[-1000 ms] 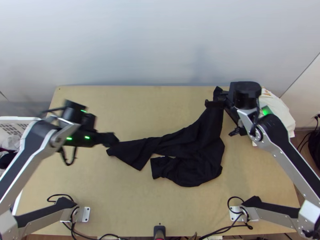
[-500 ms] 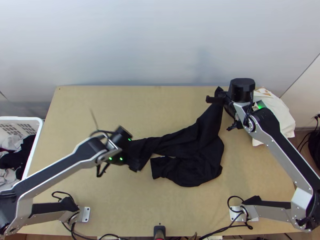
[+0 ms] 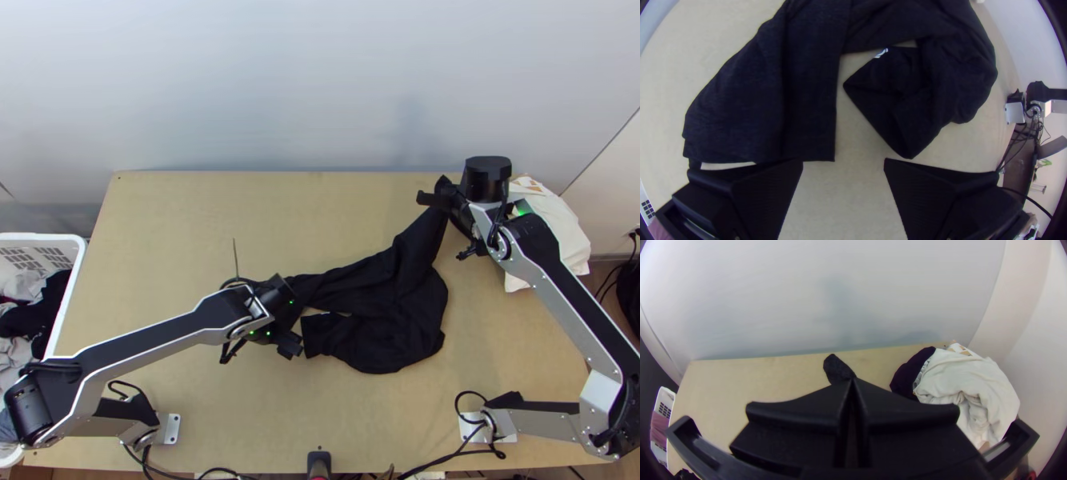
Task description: Fold the t-shirt
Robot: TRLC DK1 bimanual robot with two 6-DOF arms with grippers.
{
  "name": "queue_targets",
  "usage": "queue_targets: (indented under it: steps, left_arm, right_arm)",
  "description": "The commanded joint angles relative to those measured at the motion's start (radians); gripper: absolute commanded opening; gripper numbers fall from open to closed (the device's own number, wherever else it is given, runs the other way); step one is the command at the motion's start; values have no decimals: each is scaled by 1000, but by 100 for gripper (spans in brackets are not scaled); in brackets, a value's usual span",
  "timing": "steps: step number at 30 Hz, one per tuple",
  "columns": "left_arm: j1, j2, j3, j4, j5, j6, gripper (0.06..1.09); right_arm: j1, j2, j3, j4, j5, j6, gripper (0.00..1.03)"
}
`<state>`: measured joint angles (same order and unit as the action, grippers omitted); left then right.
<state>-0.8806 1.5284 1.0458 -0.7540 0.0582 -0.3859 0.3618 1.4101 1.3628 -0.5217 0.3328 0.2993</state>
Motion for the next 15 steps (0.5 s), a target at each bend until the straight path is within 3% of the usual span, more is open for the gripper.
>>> queue_targets:
  steps: [1, 7, 11, 15]
  left_arm:
    - [-15, 62, 0, 38, -8, -5, 91]
    - [0, 87, -12, 78, -24, -30, 80]
    - [6, 99, -15, 88, -32, -39, 78]
    - [8, 95, -23, 127, -75, -56, 50]
  right_arm:
    - [-9, -8, -11, -3, 5, 0, 3]
    - [-12, -16, -18, -4, 3, 1, 3]
    - [-15, -25, -34, -6, 5, 1, 3]
    - [-18, -33, -41, -9, 3, 1, 3]
